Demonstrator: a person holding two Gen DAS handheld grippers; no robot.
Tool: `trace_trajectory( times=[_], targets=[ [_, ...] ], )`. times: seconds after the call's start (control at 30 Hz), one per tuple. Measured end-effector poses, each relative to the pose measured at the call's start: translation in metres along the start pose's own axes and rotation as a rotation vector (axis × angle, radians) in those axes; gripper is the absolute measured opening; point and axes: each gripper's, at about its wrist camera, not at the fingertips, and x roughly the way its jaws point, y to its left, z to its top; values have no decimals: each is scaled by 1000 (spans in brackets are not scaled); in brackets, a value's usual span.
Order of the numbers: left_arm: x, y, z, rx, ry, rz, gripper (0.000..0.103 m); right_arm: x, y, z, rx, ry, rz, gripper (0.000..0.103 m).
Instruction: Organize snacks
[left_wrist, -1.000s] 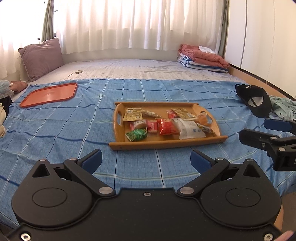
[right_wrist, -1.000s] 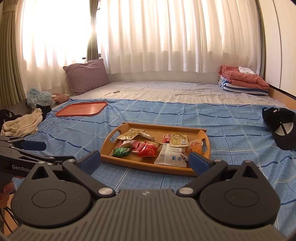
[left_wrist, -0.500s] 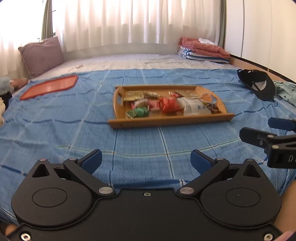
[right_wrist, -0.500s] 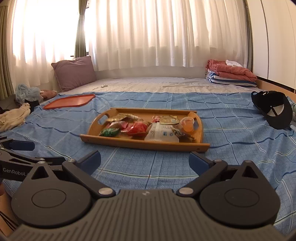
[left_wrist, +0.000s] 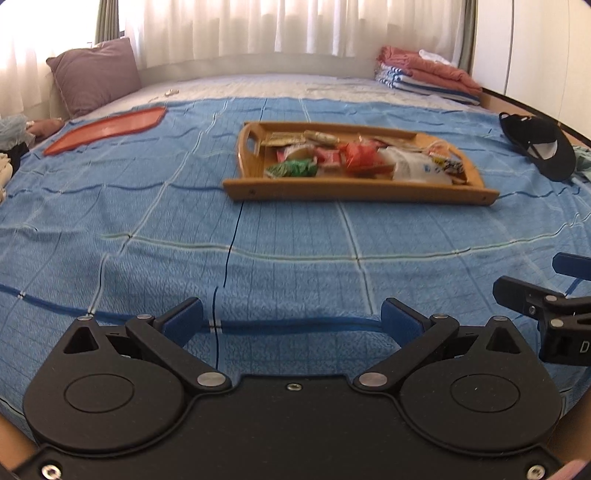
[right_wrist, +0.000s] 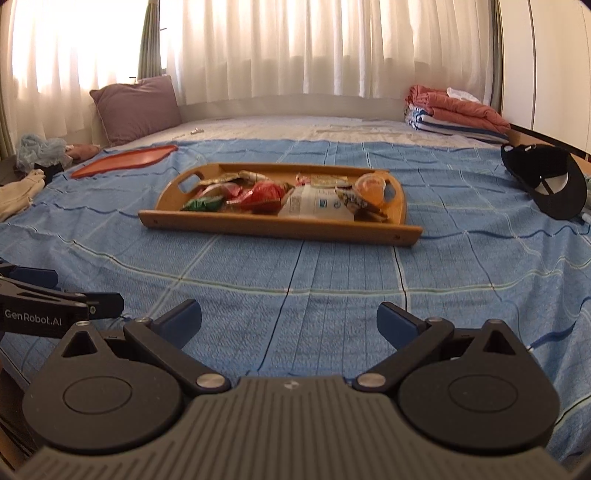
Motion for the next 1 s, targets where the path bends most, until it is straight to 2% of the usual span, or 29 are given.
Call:
trace_trajectory(
  times=[0.43,1.0],
  targets=[
    [22,4,-12,-3,25,28,103,26,-1,-21,1,91,-27,103],
    [28,4,-15,-3,20,26,103,31,5,-28,-37,99,-44,103]
  ],
)
